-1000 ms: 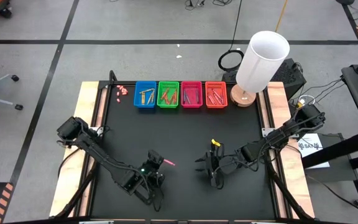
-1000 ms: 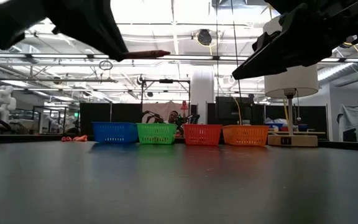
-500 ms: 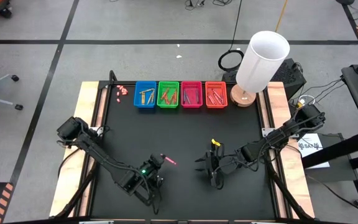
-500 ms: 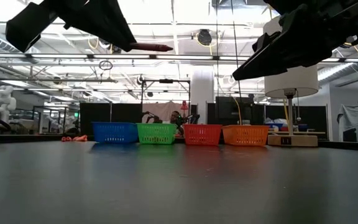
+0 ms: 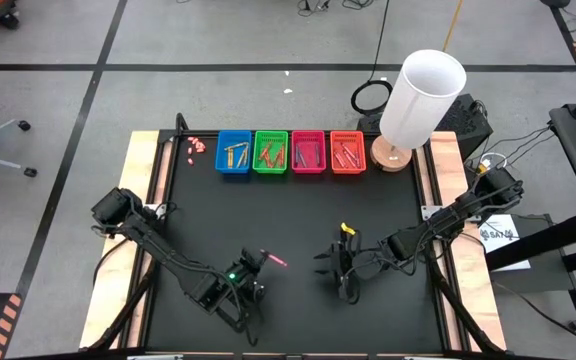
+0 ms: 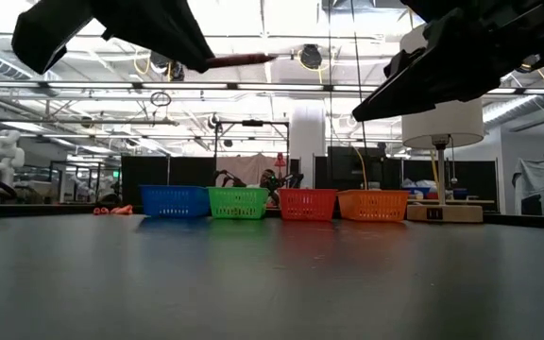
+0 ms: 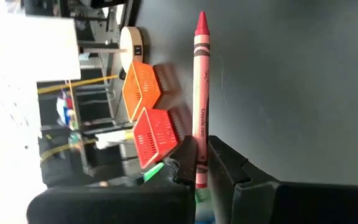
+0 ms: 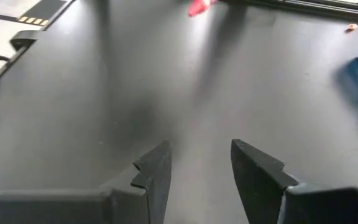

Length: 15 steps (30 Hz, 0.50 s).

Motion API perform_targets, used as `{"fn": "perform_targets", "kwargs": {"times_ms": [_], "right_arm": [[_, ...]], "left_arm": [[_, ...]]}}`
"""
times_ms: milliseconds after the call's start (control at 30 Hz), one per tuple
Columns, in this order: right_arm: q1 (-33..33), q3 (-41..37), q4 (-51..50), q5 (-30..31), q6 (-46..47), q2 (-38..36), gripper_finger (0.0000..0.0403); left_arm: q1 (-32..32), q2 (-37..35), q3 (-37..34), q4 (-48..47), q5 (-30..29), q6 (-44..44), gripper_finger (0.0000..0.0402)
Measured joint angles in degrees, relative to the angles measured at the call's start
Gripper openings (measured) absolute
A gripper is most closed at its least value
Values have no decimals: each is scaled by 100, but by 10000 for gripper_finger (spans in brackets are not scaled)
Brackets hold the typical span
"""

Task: Sort crayons
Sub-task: Put the red crayon into the orange bin

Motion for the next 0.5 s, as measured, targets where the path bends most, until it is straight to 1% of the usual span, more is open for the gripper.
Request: {"fn": "perform_targets", "kwargs": {"times_ms": [100, 267, 500], "right_arm": [[0, 0, -2, 192, -8, 0, 151], [-4, 0, -1, 246, -80, 0, 151], [10, 0, -41, 800, -25, 0, 151]], "left_arm": [[6, 0, 0, 151, -1, -539, 18], [7, 0, 0, 458, 2, -1582, 18], [7, 0, 0, 1069, 4, -3349, 18]]}}
